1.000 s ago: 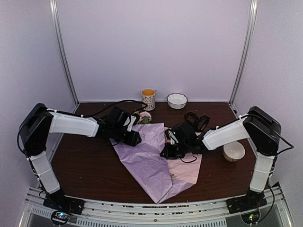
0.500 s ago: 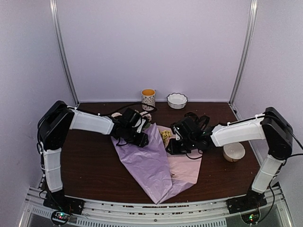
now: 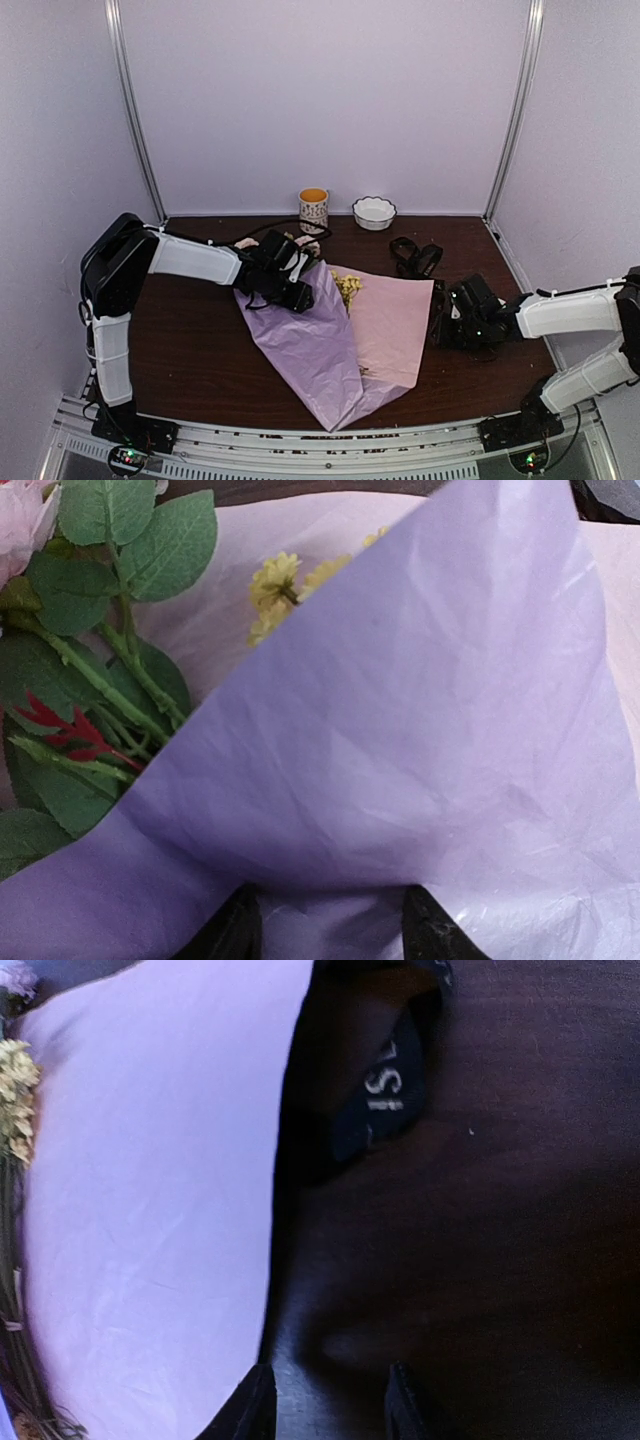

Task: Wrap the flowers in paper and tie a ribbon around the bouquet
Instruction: Pick up the two-thirds-folded wrapping paper from the center of the board.

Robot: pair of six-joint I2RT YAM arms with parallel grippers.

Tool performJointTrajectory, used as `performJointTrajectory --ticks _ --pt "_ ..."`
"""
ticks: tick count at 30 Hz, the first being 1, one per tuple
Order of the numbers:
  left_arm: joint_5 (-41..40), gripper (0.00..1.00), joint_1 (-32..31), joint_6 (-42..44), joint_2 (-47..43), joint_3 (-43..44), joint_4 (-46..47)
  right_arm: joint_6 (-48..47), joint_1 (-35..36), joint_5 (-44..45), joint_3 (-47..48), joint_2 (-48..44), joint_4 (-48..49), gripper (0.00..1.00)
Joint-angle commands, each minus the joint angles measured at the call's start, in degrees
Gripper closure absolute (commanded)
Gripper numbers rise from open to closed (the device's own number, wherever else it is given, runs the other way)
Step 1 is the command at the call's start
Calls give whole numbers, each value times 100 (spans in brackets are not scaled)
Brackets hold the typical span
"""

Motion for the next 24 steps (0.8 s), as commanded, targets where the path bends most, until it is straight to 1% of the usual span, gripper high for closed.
performJointTrajectory --ticks 1,4,9,12,14,16,20,24 --pt "17 48 -38 -39 45 -24 79 307 -253 -744 -197 110 994 61" --pt "-4 48 -56 -30 15 -50 79 296 -368 -934 -156 420 1250 61" --pt "22 48 -73 -22 1 -61 79 150 -504 -1097 128 1056 1395 60" --pt "17 48 -76 -14 -20 -61 79 174 -551 -1384 190 1328 1632 63" --pt "17 48 -74 -13 -14 -53 79 261 -552 -1580 141 1367 1878 68" --pt "3 48 -81 -4 -8 -43 75 316 -556 -1687 89 1312 2030 78" --pt "-26 48 -85 13 14 -34 53 231 -545 -1797 41 1020 2033 100" --pt "-68 48 -83 31 62 -43 35 38 -430 -1760 243 595 1717 100"
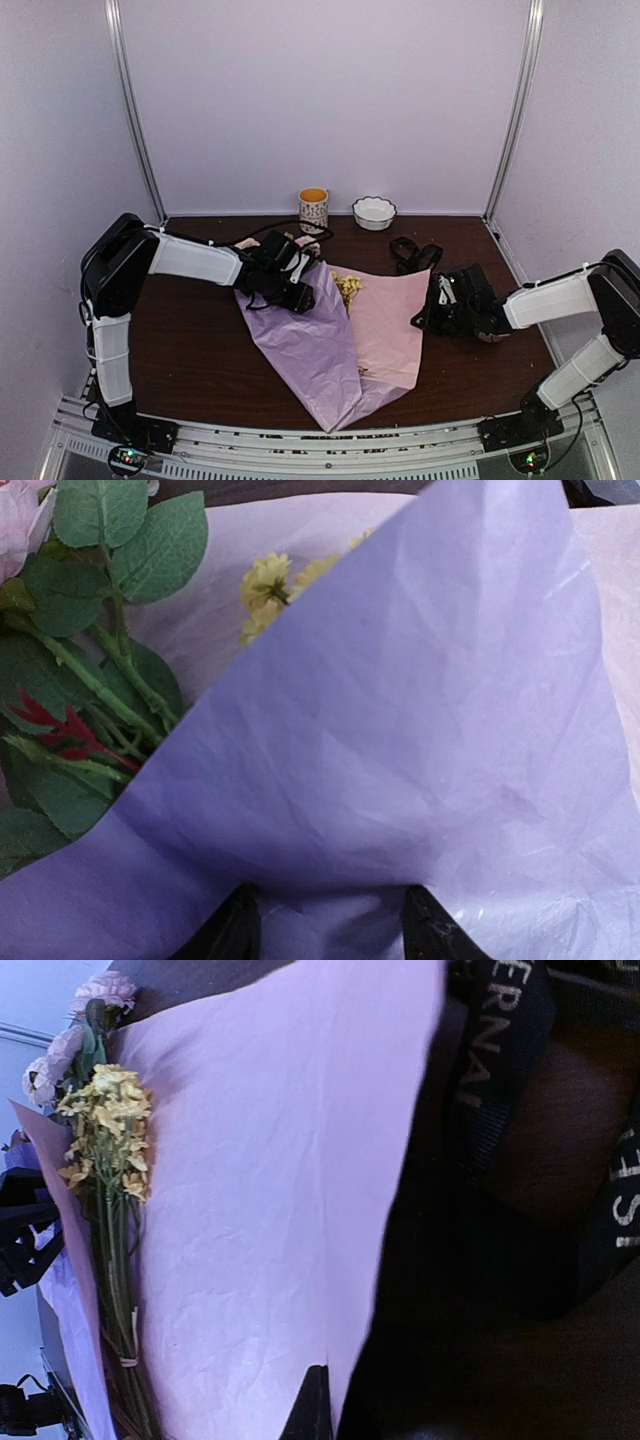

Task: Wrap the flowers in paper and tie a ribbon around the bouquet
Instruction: Pick up the two-thirds-folded wrapping paper from the center of the board, then fold the two-thirds-folded wrapping paper at the center of the board.

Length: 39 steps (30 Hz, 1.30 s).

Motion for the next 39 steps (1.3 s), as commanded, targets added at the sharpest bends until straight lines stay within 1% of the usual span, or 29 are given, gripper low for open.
performJointTrajectory --ticks 1,6,8,10,12,14,17,21,26,29,33,39 --pt "-61 48 -35 25 71 -41 37 -276 209 23 261 -608 -359 100" --pt "-67 48 -37 -21 131 -73 92 -659 1105 449 1304 -795 -1200 100" --pt "-44 48 -35 -39 135 -93 128 -745 1474 570 1738 -770 -1361 100" --pt "-43 48 -37 -50 146 -93 150 -735 1831 543 2162 -656 -1233 100" --pt "-50 48 -35 -50 179 -101 172 -606 2159 373 2427 -379 -899 100" --pt "-33 48 -37 -79 199 -131 237 -451 2409 95 2690 38 -593 100" --pt "33 48 -31 -102 222 -185 349 -358 2713 -124 3153 720 -500 100" --pt "74 47 -27 -81 175 -251 437 -109 2871 -323 3409 1475 -312 100" --pt "404 44 138 -139 -51 -548 831 109 2875 -109 3212 1915 -290 100" --pt "454 42 216 -124 -224 -616 933 229 2873 -91 3091 2248 -277 100" --pt "550 37 255 48 -537 -503 795 334 2872 -166 3029 2648 -235 100" --pt "471 30 271 392 -1455 -379 238 297 2854 -98 3193 3070 -555 100"
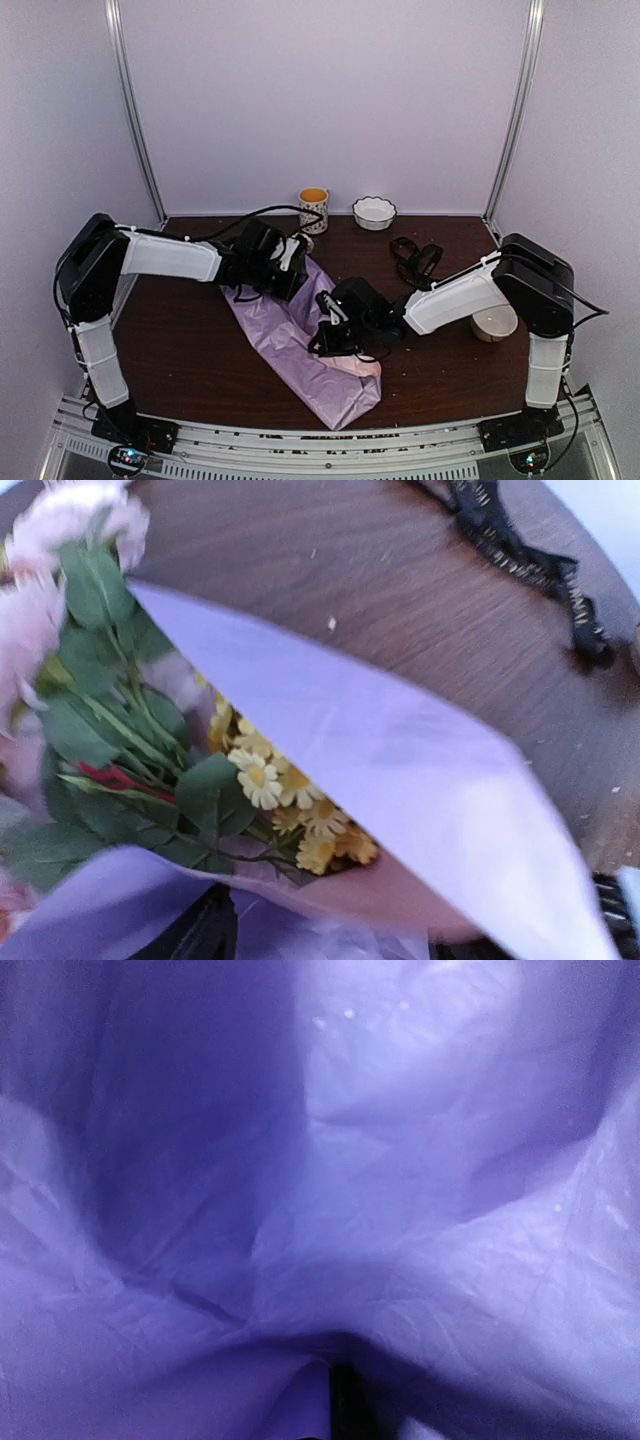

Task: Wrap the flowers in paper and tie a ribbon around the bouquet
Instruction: Fold the two-thirds-folded wrapping paper at the center of the board.

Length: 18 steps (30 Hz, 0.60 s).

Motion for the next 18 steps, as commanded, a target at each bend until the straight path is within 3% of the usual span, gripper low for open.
performJointTrajectory --ticks 1,8,13,18 --pt "-83 30 76 362 -983 89 -415 20 -1 58 20 309 -381 100" --pt "-639 34 534 131 -1547 -816 -921 -266 3 346 137 81 -867 100" --pt "69 36 752 -177 -1251 -1655 337 -628 3 462 574 -179 -1478 100" --pt "226 36 700 -231 -772 -1703 1081 -910 19 389 1197 -361 -1975 100"
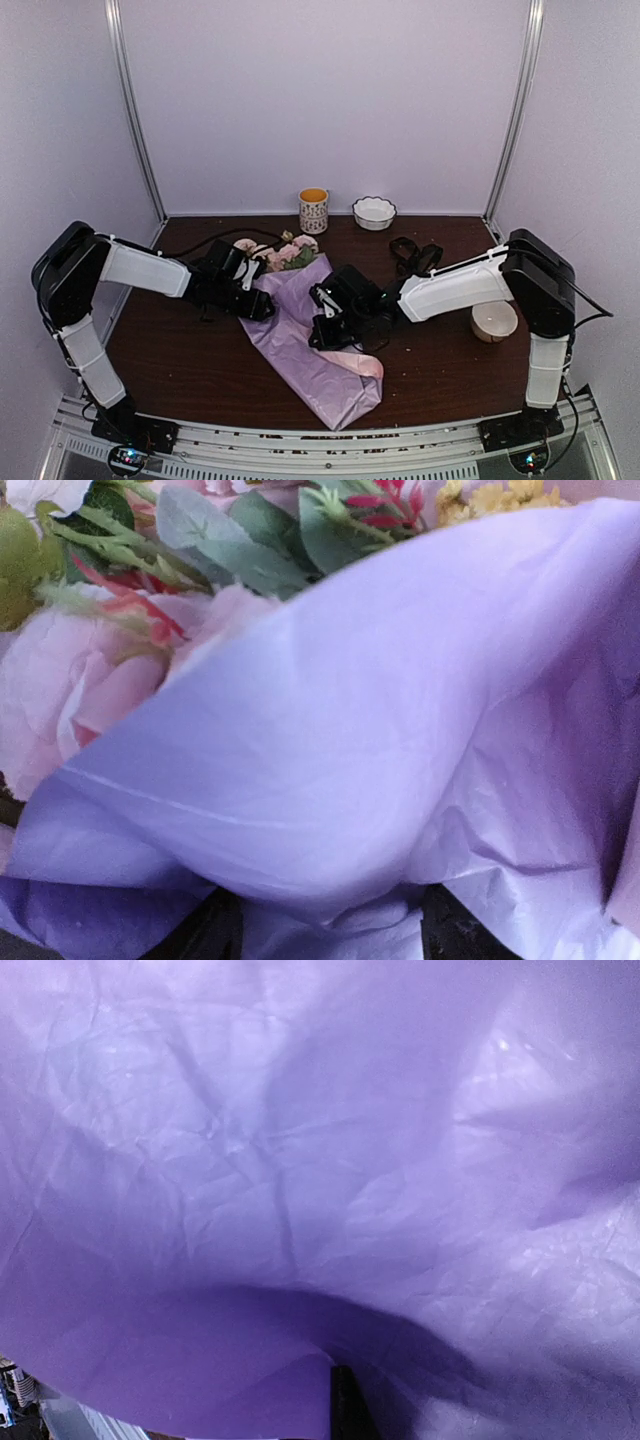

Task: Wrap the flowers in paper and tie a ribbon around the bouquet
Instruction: Fold the two-thirds-folded wrapping paper at the center of the board, then pass from the right arm to the left

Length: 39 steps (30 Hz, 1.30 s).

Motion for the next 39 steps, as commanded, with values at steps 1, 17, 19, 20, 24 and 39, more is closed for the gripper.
performJointTrajectory --ticks 1,17,19,20,24,39 --pt "237 36 -120 -115 238 68 1045 -406 19 111 654 -344 -794 100" --pt "307 36 -163 -154 427 -14 1280 -43 321 -487 1653 841 -11 100" --pt "451 36 -76 -166 329 -22 1287 51 328 -545 1634 1114 34 100" --pt "483 36 -31 -169 250 -27 1268 107 324 -551 1594 1217 89 100" --pt "571 32 173 -70 -216 12 1048 282 326 -488 1425 1491 352 100" --pt "670 13 231 -685 -3014 -1190 415 288 309 -280 1399 1598 246 100"
